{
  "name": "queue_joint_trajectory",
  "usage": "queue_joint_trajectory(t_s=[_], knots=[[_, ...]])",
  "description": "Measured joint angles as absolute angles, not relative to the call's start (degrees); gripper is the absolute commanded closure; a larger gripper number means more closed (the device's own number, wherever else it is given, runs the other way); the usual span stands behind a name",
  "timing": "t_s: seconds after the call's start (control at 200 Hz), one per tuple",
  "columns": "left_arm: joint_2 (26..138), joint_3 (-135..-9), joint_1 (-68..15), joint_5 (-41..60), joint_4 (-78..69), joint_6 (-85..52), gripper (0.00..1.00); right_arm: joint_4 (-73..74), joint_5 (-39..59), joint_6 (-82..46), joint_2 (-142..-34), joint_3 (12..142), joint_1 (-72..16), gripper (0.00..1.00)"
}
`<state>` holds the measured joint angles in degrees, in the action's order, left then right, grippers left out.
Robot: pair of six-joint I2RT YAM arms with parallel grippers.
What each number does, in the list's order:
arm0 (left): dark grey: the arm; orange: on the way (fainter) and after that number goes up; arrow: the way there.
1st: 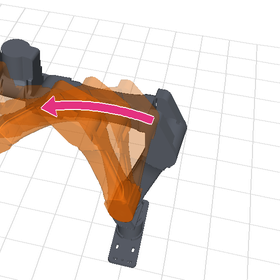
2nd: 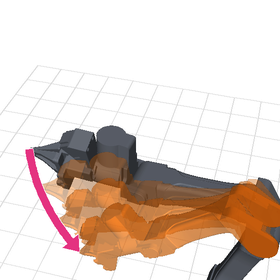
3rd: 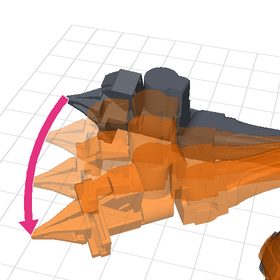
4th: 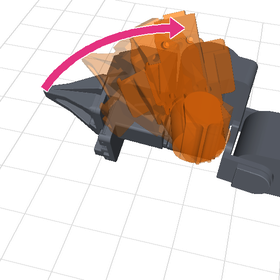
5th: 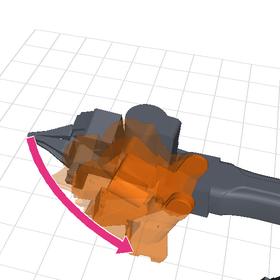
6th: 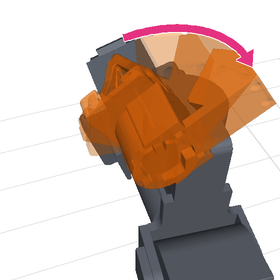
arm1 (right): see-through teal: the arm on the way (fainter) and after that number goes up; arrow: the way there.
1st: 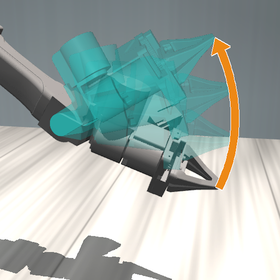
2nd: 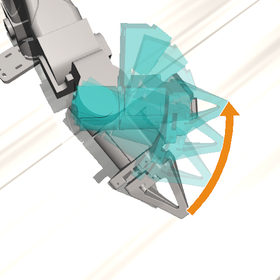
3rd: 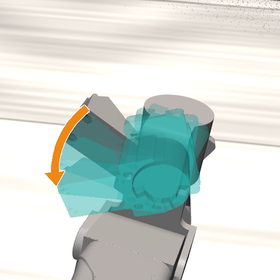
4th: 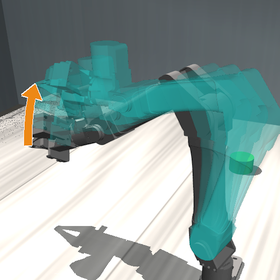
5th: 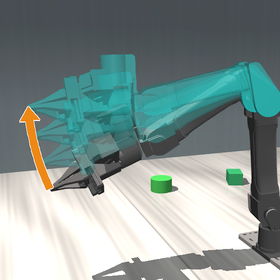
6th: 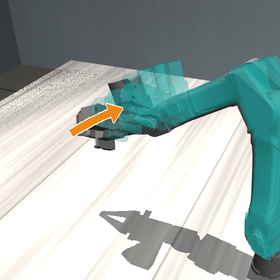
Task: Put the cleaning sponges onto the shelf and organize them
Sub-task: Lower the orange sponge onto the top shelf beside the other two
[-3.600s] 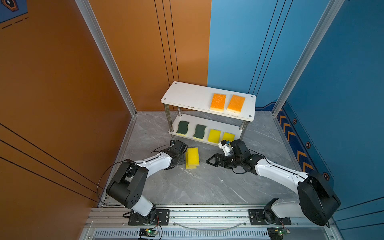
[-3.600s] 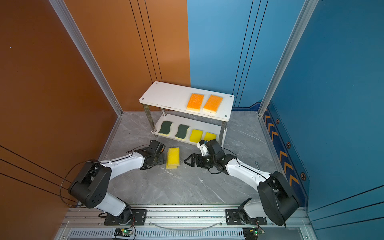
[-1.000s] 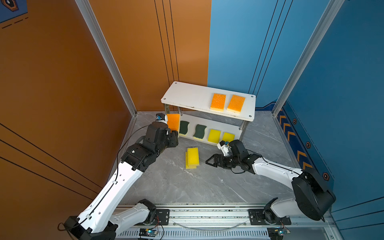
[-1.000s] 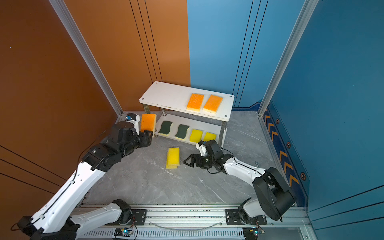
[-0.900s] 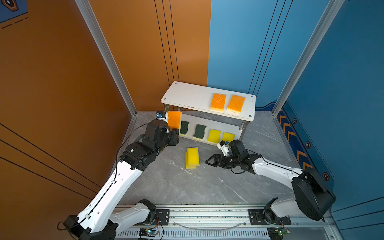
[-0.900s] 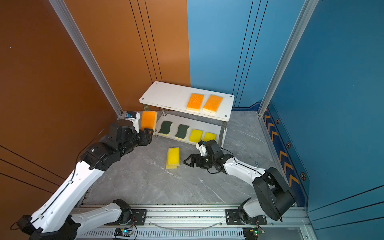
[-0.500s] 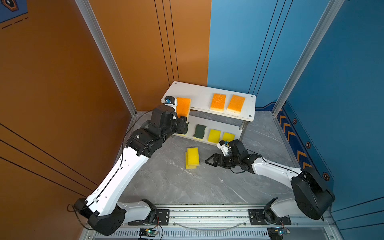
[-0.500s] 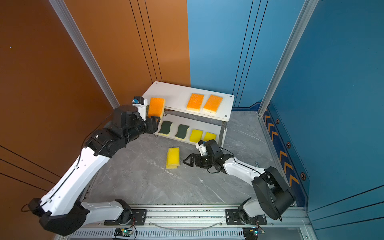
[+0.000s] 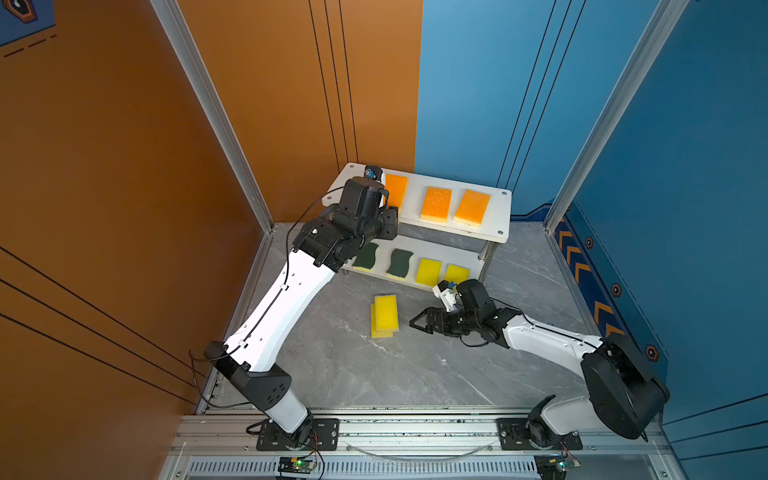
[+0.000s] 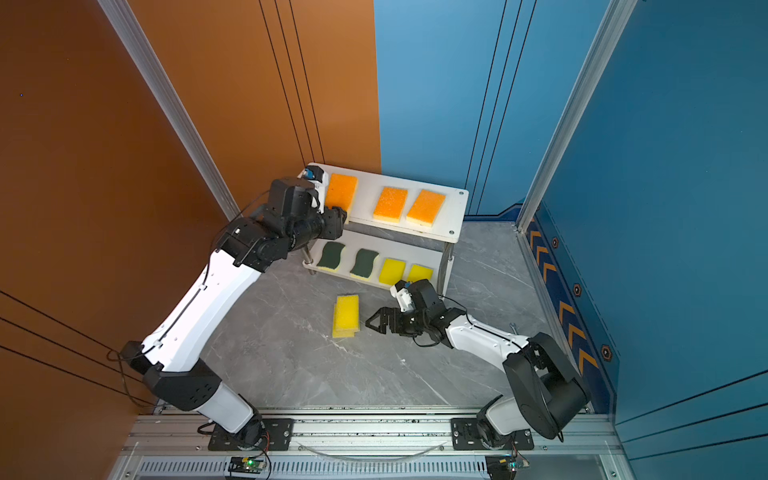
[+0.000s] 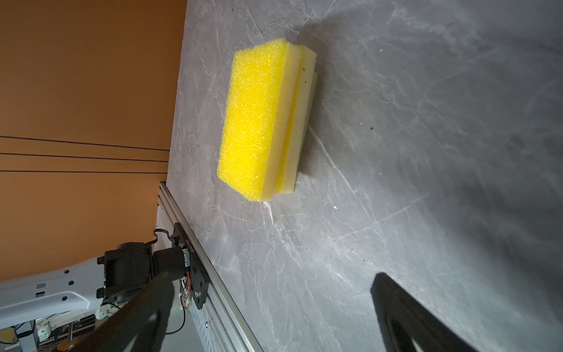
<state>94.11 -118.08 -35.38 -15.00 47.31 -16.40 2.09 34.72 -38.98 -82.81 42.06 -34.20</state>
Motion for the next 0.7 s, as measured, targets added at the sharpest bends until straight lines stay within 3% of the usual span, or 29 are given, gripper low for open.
queue_joint_trajectory(t_s=[0.401, 0.701], knots=[[106.7, -135.4, -36.0, -15.6, 53.9, -15.8, 0.44, 2.3, 34.7, -39.0, -83.2, 42.1, -34.2, 0.00], [109.8, -137.7, -36.0, -15.4, 56.5, -15.9, 0.44, 2.6, 34.7, -39.0, -83.2, 42.0, -34.2, 0.00]])
